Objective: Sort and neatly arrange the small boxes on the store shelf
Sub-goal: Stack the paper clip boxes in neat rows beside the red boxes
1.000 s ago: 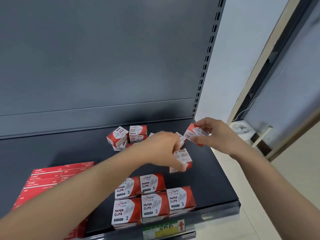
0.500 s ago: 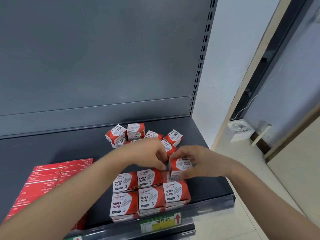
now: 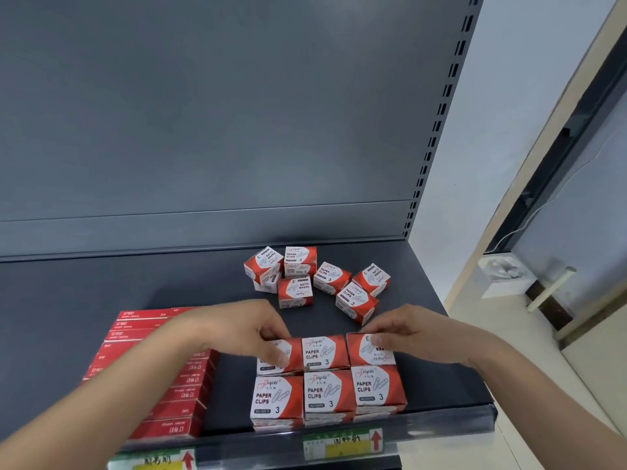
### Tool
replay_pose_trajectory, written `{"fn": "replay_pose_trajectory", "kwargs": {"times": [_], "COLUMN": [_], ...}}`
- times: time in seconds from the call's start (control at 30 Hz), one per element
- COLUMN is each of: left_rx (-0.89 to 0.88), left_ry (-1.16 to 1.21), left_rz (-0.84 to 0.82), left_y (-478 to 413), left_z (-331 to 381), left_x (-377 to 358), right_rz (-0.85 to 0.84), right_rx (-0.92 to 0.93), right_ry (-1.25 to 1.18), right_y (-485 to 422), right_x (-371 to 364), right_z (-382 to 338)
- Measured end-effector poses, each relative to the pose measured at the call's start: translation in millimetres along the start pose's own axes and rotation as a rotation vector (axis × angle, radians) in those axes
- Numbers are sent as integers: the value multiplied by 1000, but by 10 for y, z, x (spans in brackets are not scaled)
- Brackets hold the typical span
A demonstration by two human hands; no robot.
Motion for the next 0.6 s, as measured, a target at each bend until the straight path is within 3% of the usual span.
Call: {"fn": "replay_pose_trajectory", "kwargs": {"times": [0.1, 0.17, 0.3, 0.33, 0.43, 0.5, 0.6], "left_rx": [8, 10, 94, 166, 325, 344, 323], "left_ry": [-5, 12, 90, 63, -5, 10, 34], "left_rz": [-5, 111, 814, 901, 768, 694, 708], "left_y": [25, 49, 120, 107, -145, -291, -412], "left_z": [-6, -21, -169, -224, -367, -410, -452], "left_x": [-2, 146, 835, 940, 973, 931, 921], "right_rz": [-29, -48, 288, 345, 379, 360, 295], "right_rx": [7, 12, 87, 100, 146, 160, 107], "right_ry": [40, 75, 202, 238, 371, 459, 532], "right_y": [-13, -17, -247, -359, -755, -995, -1260], "right_x": [1, 64, 482, 538, 563, 549, 534], "right_z": [12, -48, -328, -412, -666, -769, -756]}}
Point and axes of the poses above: each hand's wrist, its own y-axis away from the middle knuckle, its own x-axis out of the back of the hand, z = x × y, the point moved 6 cm from there along -y, towards the middle knuckle, and after that the axes turned 4 degrees about x, right-handed, at the moved point
